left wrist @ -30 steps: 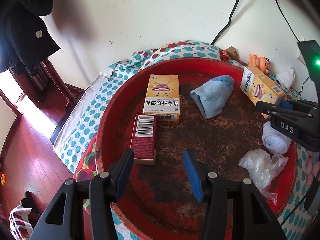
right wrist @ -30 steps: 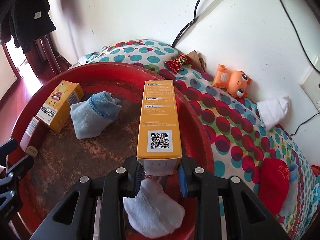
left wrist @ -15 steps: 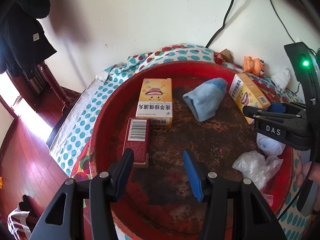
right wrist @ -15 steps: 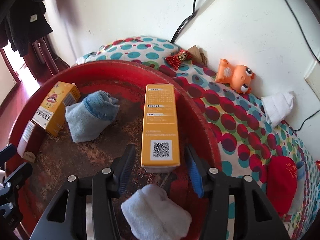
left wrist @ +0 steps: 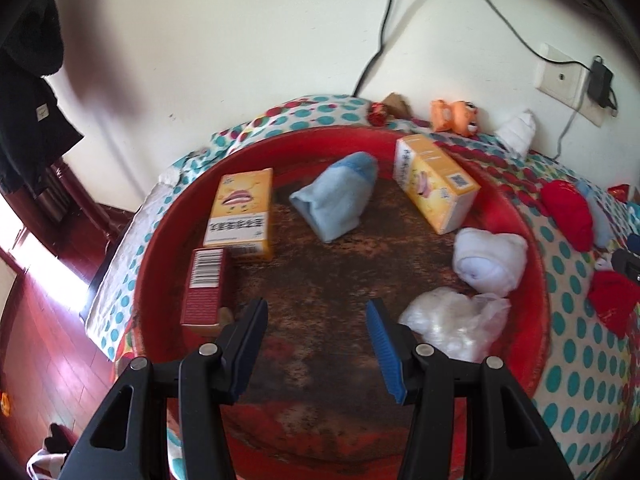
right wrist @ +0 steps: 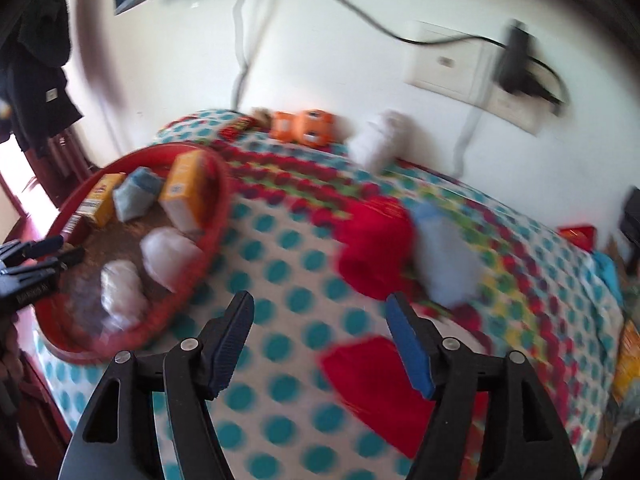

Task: Organize objects
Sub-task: 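Grasp the red cloth with the left gripper while the right gripper grasps the grey-blue sock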

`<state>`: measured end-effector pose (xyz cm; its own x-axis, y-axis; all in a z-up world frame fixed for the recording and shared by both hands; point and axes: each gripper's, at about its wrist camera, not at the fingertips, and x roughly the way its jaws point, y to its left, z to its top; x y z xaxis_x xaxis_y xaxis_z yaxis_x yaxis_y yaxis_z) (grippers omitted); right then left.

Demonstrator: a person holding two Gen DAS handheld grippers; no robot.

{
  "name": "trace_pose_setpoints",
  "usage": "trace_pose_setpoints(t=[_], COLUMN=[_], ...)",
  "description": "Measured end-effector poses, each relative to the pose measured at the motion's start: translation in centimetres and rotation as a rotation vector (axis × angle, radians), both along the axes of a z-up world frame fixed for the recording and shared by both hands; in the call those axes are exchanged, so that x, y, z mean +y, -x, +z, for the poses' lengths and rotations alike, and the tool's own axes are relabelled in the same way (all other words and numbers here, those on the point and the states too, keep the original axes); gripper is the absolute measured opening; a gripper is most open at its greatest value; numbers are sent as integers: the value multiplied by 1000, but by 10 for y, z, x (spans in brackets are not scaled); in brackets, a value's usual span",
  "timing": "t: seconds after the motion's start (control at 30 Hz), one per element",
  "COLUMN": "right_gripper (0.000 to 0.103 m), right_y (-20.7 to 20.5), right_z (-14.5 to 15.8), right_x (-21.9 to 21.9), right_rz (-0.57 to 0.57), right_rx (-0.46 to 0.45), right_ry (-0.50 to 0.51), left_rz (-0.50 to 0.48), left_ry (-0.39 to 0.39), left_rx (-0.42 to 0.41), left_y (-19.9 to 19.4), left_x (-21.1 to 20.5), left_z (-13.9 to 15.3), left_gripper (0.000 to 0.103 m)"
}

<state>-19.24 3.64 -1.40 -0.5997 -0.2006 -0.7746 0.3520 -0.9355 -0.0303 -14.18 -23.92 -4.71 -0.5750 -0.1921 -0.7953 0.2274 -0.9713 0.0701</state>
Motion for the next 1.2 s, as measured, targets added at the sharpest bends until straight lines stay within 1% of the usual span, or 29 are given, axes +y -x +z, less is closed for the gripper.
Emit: trace_pose_setpoints(t=[0.13,0.17,0.3,0.37,0.47,0.53,0.57,0.63,0.7,0.77,0.8,0.83,0.87,0.9,1.0,1.1,1.2], right_gripper=[67,67,67,67,68,70,70,74,74,72,58,47,45,36,34,34,34], right_y=[4,9,28,41,61,77,84,95,106,112,114,116,114,113,102,82,58], right_z=[-9,-12,-23,-26,-28,-32,-34,-40,-49,-58,-62,-66,-67,-66,-63,-57,-56], right_x=[59,73,105,108,101,92,87,79,73,71,70,69,69,72,95,119,148], right_rz=[-95,-108,-148,-140,-91,-61,-38,-15,-5,-4,-2,1,-6,-20,-95,-139,-182], right_rx=[-20,-39,-85,-81,-77,-76,-72,-72,-75,-89,-94,-100,-85,-76,-70,-51,-64], right_ry=[-16,-9,21,33,45,28,18,-17,-21,-18,-15,-19,-12,0,81,116,164], left_rz=[-80,-99,-184,-222,-296,-341,-367,-421,-454,-516,-545,-578,-615,-643,-726,-802,-862], left_ry=[-8,-9,-25,-46,-69,-66,-77,-87,-68,-44,-40,-31,-28,-29,-17,-2,9], left_rx=[15,21,62,83,98,99,102,90,82,76,74,74,77,76,41,10,-32], left_y=[-1,-1,-4,-7,-9,-11,-11,-9,-6,-1,1,4,8,12,27,37,46], left_x=[26,32,60,71,90,106,112,129,145,166,174,184,196,204,234,255,269], left_z=[3,4,11,15,20,23,24,25,27,28,28,27,27,25,14,0,-13], left_gripper=[53,53,53,55,57,57,59,61,62,64,64,64,64,64,64,64,64])
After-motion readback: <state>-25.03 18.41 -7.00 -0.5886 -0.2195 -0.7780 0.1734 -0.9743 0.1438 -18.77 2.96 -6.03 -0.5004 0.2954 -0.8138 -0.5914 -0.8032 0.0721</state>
